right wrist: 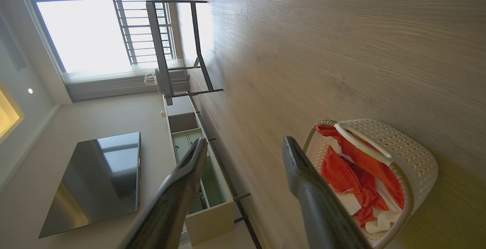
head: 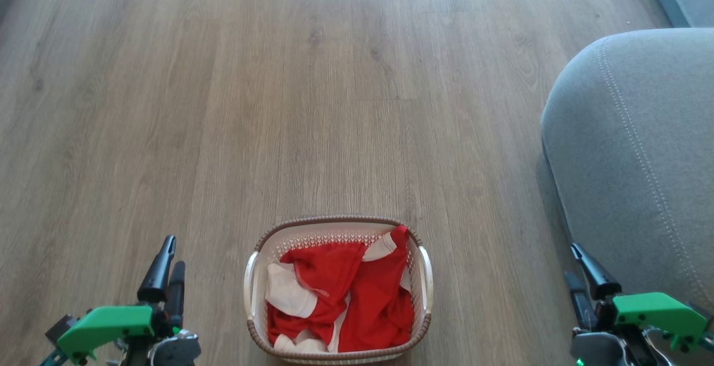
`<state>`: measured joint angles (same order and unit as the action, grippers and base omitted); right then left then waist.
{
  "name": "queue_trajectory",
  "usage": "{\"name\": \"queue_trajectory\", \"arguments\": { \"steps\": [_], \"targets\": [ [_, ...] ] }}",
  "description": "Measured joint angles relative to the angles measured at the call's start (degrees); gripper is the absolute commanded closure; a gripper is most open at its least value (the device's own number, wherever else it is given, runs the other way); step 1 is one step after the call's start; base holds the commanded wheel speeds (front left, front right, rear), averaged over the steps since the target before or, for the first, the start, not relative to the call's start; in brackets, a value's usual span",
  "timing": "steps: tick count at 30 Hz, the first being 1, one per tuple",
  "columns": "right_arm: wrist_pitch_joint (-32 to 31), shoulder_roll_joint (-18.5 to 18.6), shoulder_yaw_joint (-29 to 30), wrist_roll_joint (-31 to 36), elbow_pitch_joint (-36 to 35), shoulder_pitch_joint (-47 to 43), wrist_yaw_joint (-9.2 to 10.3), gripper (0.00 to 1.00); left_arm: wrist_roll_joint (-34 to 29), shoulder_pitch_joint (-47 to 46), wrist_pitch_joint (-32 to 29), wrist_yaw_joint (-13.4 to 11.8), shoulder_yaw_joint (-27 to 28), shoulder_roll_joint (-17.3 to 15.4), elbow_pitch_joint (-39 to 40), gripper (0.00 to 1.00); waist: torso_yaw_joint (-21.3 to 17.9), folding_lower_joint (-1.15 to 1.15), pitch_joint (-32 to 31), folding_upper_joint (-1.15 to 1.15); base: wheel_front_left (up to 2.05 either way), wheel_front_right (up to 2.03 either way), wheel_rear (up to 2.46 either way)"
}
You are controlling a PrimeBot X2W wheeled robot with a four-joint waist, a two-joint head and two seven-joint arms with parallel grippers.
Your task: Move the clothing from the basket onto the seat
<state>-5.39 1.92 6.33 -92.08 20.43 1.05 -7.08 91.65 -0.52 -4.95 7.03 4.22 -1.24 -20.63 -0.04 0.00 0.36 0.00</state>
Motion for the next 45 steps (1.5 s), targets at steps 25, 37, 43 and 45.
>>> {"name": "queue_trajectory", "arguments": {
  "steps": [25, 37, 43, 45],
  "targets": [
    [4.59, 2.19, -5.58, 12.98, 1.79, 5.93, 0.0, 0.0, -13.9, -3.49, 4.31, 0.01, -2.19, -1.1, -1.12, 0.0, -0.07, 0.01, 0.52, 0.0, 0.0, 0.0, 0.0],
    [6.28, 2.54, -8.34, 21.73, 2.88, 8.32, 0.0, 0.0, -23.94, -4.9, 6.13, 0.02, -3.83, -1.6, -2.03, 0.0, -0.16, 0.01, 0.69, 0.0, 0.0, 0.0, 0.0],
    [7.33, 3.37, -10.15, 26.46, 4.21, 9.37, 0.0, 0.0, -29.39, -5.85, 7.1, 0.02, -4.71, -2.08, -2.47, 0.0, -0.18, 0.0, 0.79, 0.0, 0.0, 0.0, 0.0],
    [7.72, 3.61, -10.58, 28.11, 4.48, 9.83, 0.0, 0.0, -31.33, -5.91, 7.23, 0.02, -5.23, -2.19, -2.56, 0.0, -0.18, 0.0, 0.8, 0.0, 0.0, 0.0, 0.0]
  ]
}}
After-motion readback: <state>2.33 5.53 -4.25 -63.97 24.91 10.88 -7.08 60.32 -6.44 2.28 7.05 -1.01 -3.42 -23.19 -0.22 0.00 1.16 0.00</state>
